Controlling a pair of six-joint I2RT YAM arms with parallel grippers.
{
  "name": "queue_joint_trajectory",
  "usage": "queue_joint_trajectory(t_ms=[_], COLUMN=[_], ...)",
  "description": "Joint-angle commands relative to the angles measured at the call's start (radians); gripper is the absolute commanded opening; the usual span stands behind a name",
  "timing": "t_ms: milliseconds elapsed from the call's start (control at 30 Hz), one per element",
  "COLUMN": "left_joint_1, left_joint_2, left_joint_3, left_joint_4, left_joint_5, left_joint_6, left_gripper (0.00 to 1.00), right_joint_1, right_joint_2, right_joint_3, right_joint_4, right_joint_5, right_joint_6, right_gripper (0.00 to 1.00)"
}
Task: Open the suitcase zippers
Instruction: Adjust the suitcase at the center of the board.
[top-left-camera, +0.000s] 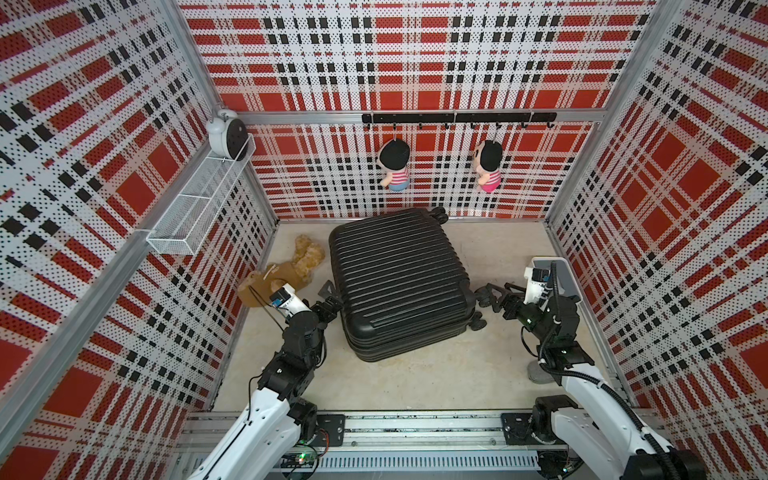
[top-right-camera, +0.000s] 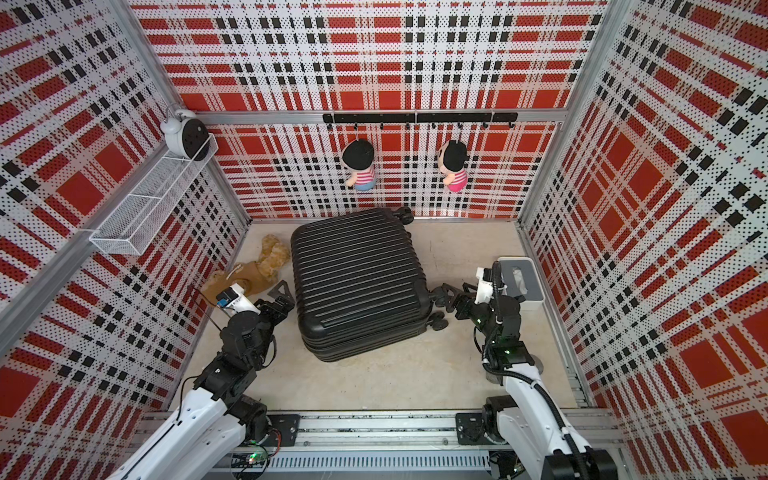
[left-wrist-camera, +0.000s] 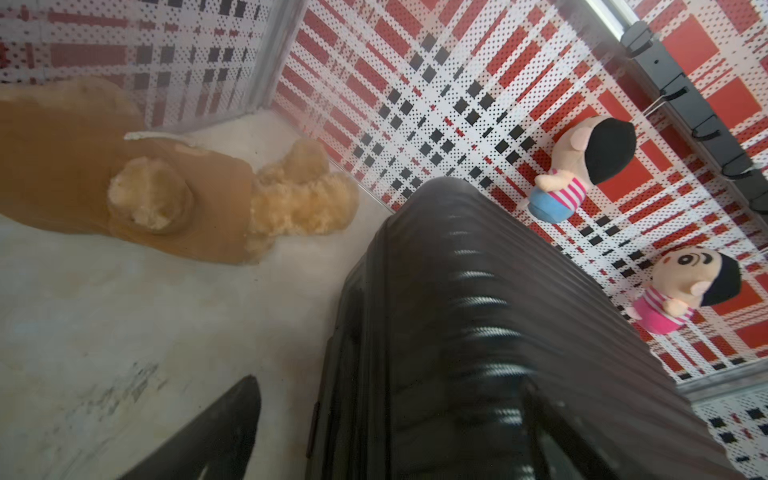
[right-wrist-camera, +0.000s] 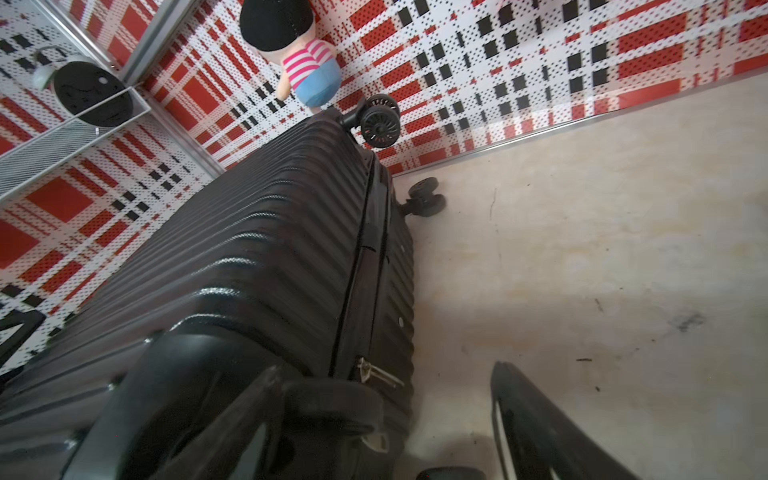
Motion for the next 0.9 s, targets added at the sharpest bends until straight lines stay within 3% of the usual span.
queue_joint_trajectory(t_ms=[0, 133, 433, 500, 700, 867], left_joint_1=[0.006, 0.003, -0.023, -0.027, -0.064, -0.247], left_joint_2=[-0.074, -0.076, -0.002, -0.01, -0.046, 0.035], left_joint_3=[0.009, -0.02, -0.005, 0.01, 0.101, 0.289], left_joint_4=[-0.047, -0.007, 0.024, -0.011, -0.197, -0.445], left_joint_5=[0.078, 0.151, 0.18, 0.156, 0.054, -0.114], left_joint_6=[-0.08, -0.128, -0.11, -0.107, -0.109, -0.122], left_gripper=[0.98, 0.98, 0.98, 0.98, 0.98, 1.0], right_joint_1=[0.021, 0.073, 0.246, 0.247, 0.212, 0.087], right_joint_2=[-0.009, 0.036, 0.258, 0.263, 0.141, 0.008], right_joint_3=[-0.045, -0.053, 0.079, 0.088, 0.062, 0.013], right_joint_4=[0.007, 0.076, 0.198, 0.208, -0.001, -0.142], right_joint_5=[-0.171, -0.261, -0.26, -0.239, 0.01, 0.071], right_joint_6=[0.027, 0.048, 0.088, 0.093, 0.007, 0.031], right_gripper=[0.8, 0.8, 0.77, 0.77, 0.81, 0.83])
